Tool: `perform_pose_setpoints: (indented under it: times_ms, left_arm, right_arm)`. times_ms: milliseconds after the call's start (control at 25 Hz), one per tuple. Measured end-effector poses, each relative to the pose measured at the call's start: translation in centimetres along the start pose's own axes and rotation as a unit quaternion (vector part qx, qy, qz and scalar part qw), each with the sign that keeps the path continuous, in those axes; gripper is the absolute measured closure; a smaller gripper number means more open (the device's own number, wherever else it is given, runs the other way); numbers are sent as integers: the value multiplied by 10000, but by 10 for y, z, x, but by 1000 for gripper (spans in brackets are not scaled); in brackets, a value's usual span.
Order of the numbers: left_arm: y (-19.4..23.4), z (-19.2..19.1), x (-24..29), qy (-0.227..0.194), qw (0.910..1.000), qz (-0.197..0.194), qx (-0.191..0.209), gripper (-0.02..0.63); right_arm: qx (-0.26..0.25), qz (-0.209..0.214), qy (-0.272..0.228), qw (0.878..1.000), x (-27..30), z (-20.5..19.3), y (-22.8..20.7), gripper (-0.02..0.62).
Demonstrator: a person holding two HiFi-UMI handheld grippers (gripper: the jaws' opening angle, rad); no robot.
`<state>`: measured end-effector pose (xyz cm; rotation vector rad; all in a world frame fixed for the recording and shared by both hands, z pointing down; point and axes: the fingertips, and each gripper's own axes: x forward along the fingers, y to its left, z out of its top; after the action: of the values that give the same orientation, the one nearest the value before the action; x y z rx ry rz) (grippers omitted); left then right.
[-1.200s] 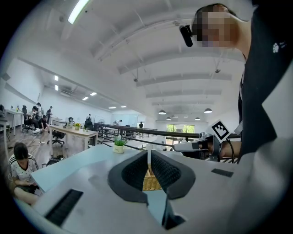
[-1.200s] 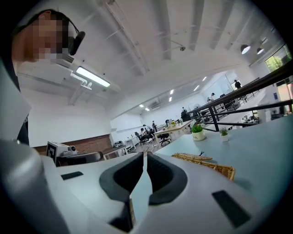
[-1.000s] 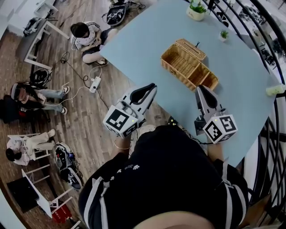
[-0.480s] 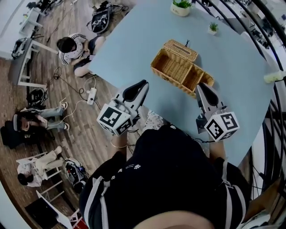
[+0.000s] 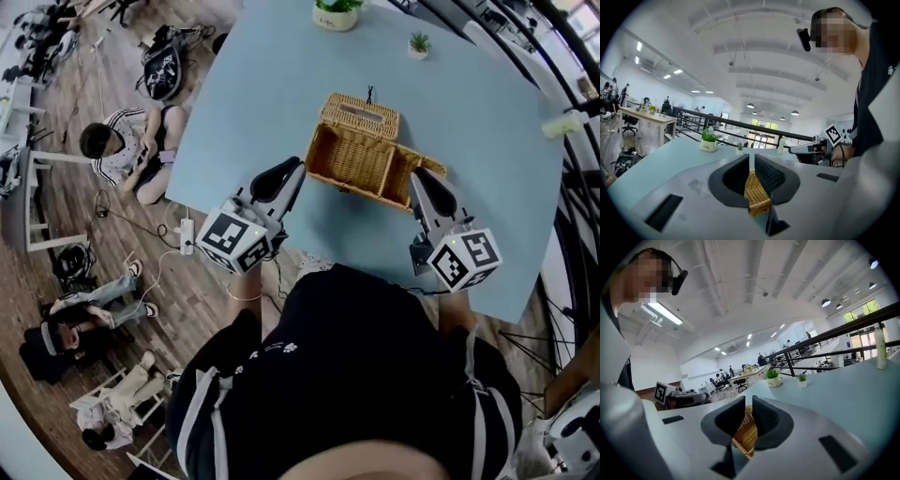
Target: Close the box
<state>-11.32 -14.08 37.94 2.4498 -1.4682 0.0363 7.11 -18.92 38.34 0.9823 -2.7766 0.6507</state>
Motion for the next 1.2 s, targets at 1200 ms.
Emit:
perform_pose_setpoints:
  times_ms: [1200]
  left_arm:
    - [138,-57,117,1392,9605,-1324,-2012,526]
  right_arm:
    - [307,-1431,56,9892,68,9,-28,546]
